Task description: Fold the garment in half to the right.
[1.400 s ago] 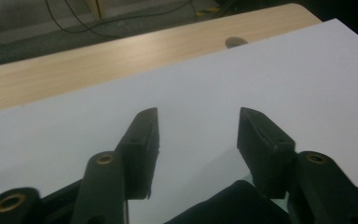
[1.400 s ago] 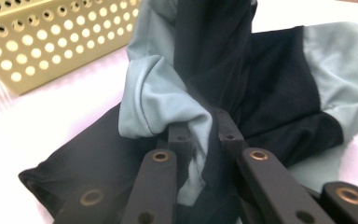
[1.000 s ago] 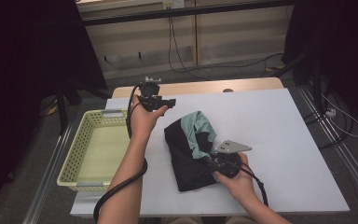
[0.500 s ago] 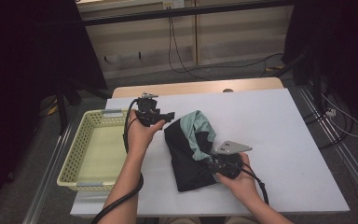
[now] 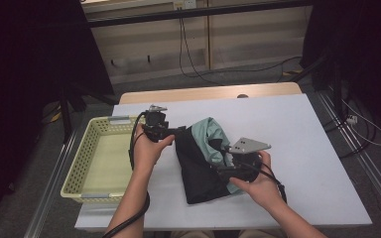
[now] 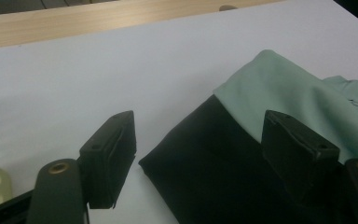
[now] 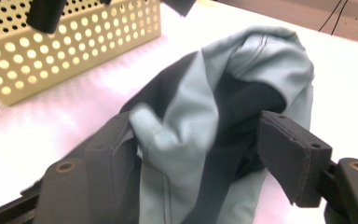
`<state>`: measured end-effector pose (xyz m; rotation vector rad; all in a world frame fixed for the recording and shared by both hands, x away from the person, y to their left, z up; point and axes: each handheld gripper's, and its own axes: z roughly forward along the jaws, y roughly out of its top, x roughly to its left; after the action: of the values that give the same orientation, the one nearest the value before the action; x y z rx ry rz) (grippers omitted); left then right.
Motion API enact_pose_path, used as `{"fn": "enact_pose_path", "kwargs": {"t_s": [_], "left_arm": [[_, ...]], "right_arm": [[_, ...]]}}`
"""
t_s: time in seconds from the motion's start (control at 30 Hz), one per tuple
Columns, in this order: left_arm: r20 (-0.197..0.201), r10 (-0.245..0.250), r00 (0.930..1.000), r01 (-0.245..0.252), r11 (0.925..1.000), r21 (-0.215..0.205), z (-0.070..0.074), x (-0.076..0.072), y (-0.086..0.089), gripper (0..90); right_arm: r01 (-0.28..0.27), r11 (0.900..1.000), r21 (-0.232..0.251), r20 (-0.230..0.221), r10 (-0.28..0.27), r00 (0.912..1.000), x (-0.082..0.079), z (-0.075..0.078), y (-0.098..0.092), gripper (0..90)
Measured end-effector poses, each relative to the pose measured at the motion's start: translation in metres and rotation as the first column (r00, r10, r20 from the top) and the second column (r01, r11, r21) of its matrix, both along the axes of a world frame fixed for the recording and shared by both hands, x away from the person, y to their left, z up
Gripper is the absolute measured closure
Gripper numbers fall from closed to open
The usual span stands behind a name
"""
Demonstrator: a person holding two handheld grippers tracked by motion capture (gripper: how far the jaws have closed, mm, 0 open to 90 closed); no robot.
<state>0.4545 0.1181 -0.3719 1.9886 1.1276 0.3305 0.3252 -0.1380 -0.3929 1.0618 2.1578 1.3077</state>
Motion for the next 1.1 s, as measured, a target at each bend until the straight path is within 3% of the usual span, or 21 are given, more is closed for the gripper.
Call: {"fn": "enact_pose_path", "kwargs": {"t_s": [0.13, 0.3, 0.5, 0.6, 0.77, 0.87, 0.93, 1.0, 1.1], "left_arm": [[-0.006, -0.005, 1.0, 0.005, 1.0, 0.003, -0.001, 0.001, -0.001, 25.7], [-0.01, -0.01, 0.9999, 0.01, 0.9999, 0.004, -0.006, 0.0, -0.001, 25.4], [-0.025, -0.018, 0.9995, 0.019, 0.9996, 0.021, -0.01, -0.001, 0.001, 25.5], [-0.022, -0.013, 0.9997, 0.014, 0.9998, 0.016, -0.01, -0.001, 0.003, 25.5], [-0.019, -0.013, 0.9997, 0.013, 0.9997, 0.02, -0.01, -0.001, 0.004, 25.5], [-0.017, -0.014, 0.9998, 0.014, 0.9996, 0.024, -0.011, -0.001, 0.004, 25.5], [-0.019, -0.017, 0.9997, 0.017, 0.9995, 0.026, -0.012, -0.001, 0.005, 25.5], [-0.023, -0.018, 0.9996, 0.018, 0.9995, 0.027, -0.013, -0.001, 0.006, 25.5], [-0.026, -0.009, 0.9996, 0.01, 0.9998, 0.019, -0.016, -0.002, 0.007, 25.5]], "right_arm": [[0.013, 1.0, -0.012, 0.003, -0.013, 0.9999, 0.011, 0.007, 0.001, 28.0], [0.022, 0.999, -0.024, -0.019, -0.023, 0.9996, 0.023, 0.008, 0.0, 26.5], [0.047, 0.997, -0.059, -0.009, -0.047, 0.9988, 0.037, 0.008, 0.003, 26.1], [0.06, 0.997, -0.049, -0.006, -0.06, 0.9982, 0.046, 0.01, 0.004, 27.3], [0.054, 0.997, -0.052, 0.001, -0.054, 0.9985, 0.059, 0.016, 0.011, 37.9], [0.023, 0.999, -0.043, -0.022, -0.024, 0.9995, 0.064, 0.014, 0.016, 42.5], [0.038, 0.996, -0.076, 0.003, -0.038, 0.9993, 0.065, 0.012, 0.019, 42.8], [0.033, 0.996, -0.086, -0.018, -0.034, 0.9993, 0.069, 0.007, 0.021, 44.3], [0.025, 0.993, -0.114, -0.043, -0.03, 0.9986, 0.077, -0.001, 0.02, 53.4]]}}
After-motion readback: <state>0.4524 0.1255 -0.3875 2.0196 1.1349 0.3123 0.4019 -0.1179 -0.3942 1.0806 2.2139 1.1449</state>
